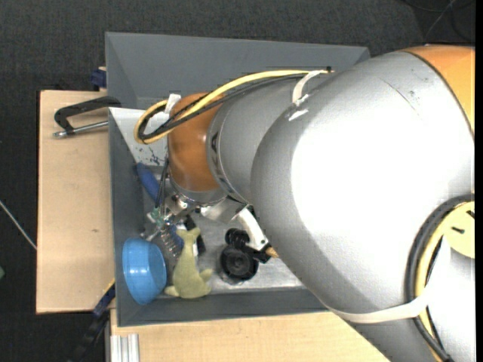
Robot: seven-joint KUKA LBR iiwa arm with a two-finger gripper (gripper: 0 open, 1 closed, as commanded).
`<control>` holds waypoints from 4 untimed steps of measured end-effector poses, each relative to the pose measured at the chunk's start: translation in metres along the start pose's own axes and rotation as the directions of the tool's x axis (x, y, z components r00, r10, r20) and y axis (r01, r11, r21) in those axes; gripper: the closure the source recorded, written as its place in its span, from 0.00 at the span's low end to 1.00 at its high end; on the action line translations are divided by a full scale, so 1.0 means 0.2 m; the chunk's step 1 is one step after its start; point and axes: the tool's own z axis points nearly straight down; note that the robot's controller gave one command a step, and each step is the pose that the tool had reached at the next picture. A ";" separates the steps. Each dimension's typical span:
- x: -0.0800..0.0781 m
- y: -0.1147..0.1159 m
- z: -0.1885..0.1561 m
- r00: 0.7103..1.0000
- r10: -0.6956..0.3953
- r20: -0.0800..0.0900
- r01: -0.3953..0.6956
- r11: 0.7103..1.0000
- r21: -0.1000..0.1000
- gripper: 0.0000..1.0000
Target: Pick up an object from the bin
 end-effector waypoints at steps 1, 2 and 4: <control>-0.18 0.05 0.00 0.797 0.604 -0.010 -0.604 0.797 0.003 0.00; -0.18 0.05 -0.01 0.799 0.601 -0.008 -0.601 0.799 -0.001 1.00; -0.16 0.05 -0.29 0.805 0.593 -0.007 -0.594 0.805 0.000 1.00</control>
Offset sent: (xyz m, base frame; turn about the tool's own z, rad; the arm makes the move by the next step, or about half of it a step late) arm 0.0276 -0.0268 -0.0035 0.6538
